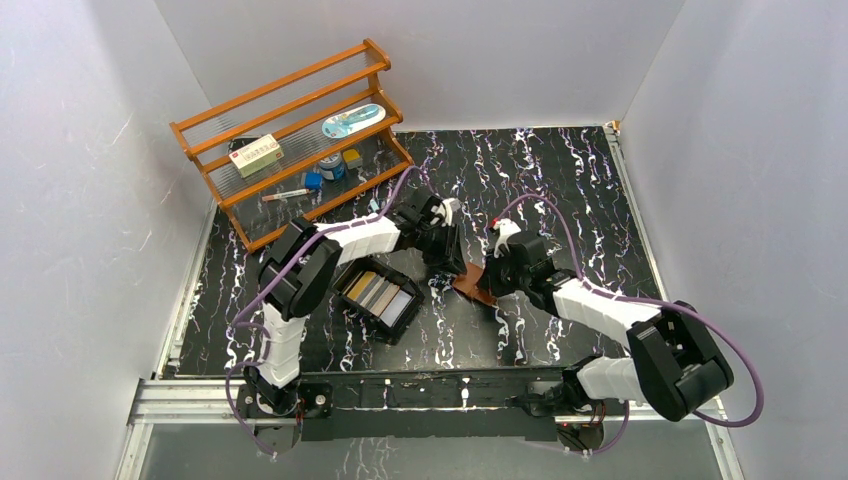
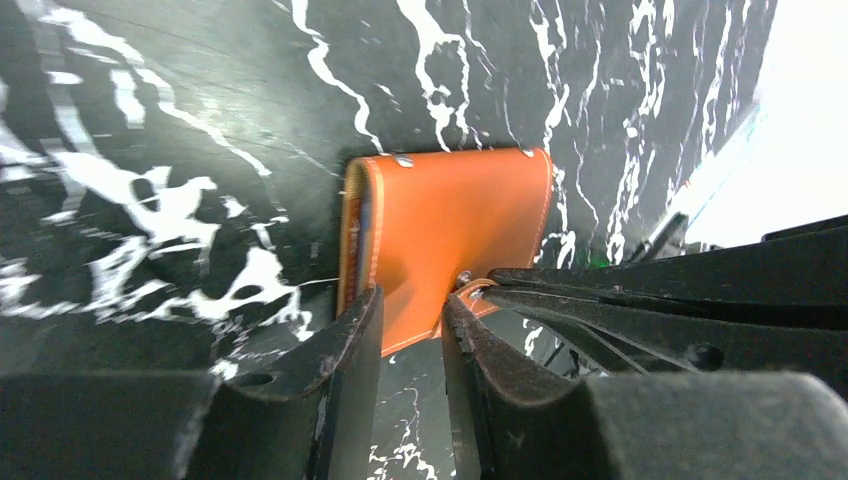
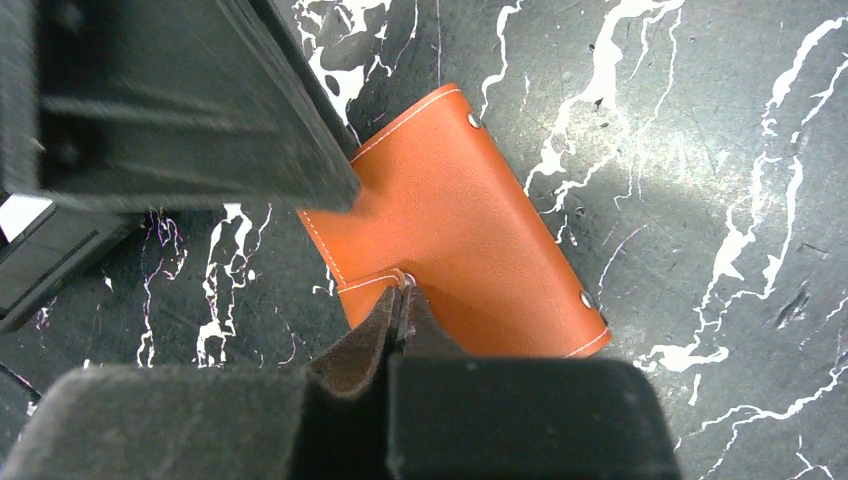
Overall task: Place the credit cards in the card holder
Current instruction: Close the card holder at the center of the board.
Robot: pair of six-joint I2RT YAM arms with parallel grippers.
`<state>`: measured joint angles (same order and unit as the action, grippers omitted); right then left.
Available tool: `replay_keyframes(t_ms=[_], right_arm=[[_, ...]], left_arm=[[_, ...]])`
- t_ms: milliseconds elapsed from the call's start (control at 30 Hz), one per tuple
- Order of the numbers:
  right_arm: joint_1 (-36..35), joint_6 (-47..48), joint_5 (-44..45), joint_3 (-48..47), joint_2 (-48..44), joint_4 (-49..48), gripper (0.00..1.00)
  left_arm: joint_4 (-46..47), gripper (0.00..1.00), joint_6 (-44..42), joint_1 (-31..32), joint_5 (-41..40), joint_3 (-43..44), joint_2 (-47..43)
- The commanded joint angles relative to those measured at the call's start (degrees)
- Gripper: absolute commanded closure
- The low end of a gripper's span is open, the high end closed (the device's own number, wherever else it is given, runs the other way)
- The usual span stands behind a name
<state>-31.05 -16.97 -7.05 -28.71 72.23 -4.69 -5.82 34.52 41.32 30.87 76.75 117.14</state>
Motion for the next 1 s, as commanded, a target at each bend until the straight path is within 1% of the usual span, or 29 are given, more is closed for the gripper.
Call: replay_keyframes(t_ms=[0,100,200,300,700,967], right_arm=[[0.9,0.2,-0.2,-2.3,1.1,-3.0,1.00],[1.4,-0.4,-0.8,-2.6,2.3,-3.2,1.00],[1.8,-1.0,-1.5,-2.8,3.2,-3.8,1.00],[1.9,-1.4,-2.1,-3.3,3.7,-4.1,1.00],[1.9,-3.2,-3.4,-3.3,4.7,-5.6,1.00],[1.9,-3.7,-3.3,-2.8,5.2,-6.5,1.00]], left_arm=[[-4.0,0.72,0.6,-1.7,-8.1,-0.2,-6.6],[-4.8,0.69,0.1,-1.7,-11.3,-1.2,-7.9],[-6.3,0.67,-0.6,-1.7,-11.7,-0.7,-7.0],[-7.6,0.66,-1.3,-1.7,-9.6,0.6,-4.8],[-6.6,0.64,0.2,-1.7,-4.4,2.1,0.3],[-2.5,0.65,3.2,-1.7,-1.1,0.0,1.3]])
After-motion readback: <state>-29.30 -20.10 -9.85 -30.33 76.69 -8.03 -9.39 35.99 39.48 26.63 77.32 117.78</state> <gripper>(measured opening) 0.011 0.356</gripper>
